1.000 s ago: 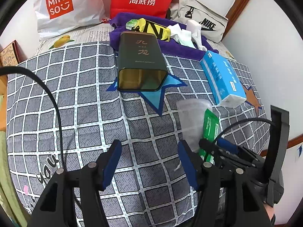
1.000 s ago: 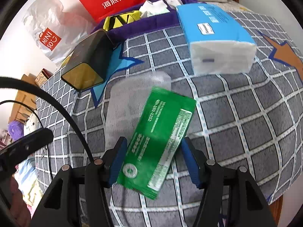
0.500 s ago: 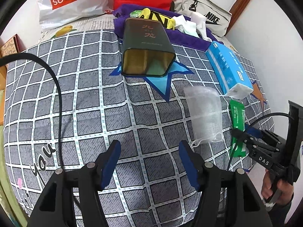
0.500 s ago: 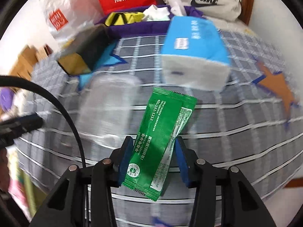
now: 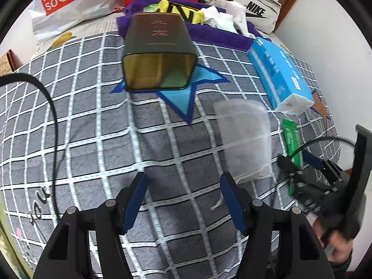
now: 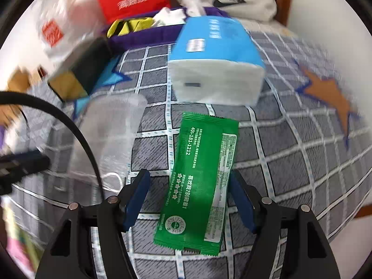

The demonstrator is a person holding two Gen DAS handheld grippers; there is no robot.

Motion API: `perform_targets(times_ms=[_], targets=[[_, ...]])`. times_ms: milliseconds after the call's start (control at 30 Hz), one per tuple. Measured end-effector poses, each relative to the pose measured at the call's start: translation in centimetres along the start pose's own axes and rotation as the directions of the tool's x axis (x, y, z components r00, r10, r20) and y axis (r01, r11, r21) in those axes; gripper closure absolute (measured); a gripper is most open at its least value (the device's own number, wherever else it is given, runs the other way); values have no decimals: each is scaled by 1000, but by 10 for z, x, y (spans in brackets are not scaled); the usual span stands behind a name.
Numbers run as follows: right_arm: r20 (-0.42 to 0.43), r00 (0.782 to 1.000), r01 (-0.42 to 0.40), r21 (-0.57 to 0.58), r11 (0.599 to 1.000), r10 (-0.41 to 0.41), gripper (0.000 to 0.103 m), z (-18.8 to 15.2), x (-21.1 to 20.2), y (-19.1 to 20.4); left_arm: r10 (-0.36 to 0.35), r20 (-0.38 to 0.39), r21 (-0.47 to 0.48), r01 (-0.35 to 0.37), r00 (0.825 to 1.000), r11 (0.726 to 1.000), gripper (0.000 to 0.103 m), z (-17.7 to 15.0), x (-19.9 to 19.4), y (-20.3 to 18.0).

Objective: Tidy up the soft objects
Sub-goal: 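Grasp the clear mesh bag with the left gripper while the right holds the green packet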

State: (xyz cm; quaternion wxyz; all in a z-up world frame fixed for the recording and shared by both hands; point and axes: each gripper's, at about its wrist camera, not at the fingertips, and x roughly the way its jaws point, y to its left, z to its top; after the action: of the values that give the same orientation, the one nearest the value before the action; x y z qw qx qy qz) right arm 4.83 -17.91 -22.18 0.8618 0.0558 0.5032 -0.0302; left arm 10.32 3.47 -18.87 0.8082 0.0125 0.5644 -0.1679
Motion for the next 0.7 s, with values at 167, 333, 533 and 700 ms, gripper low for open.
perform_targets(times_ms=[167,333,533,700], targets=[[57,998,-17,0,1000,17,65,-3,-5,-10,9,-27,24,-9,1000,1000,40,0,10,-13],[42,994,-103,15,995,102,69,-2,-7,-34,-19,-33,27,20,999,999,40,5,17,-29],[21,993,-120,6,993,120,69,-5,-13,-54,-68,-16,67,69,998,995,29,12,33,-57],[16,991,-131,6,991,131,69,-6,-15,-65,-15,2,133,14,1000,991,7,15,46,-83]])
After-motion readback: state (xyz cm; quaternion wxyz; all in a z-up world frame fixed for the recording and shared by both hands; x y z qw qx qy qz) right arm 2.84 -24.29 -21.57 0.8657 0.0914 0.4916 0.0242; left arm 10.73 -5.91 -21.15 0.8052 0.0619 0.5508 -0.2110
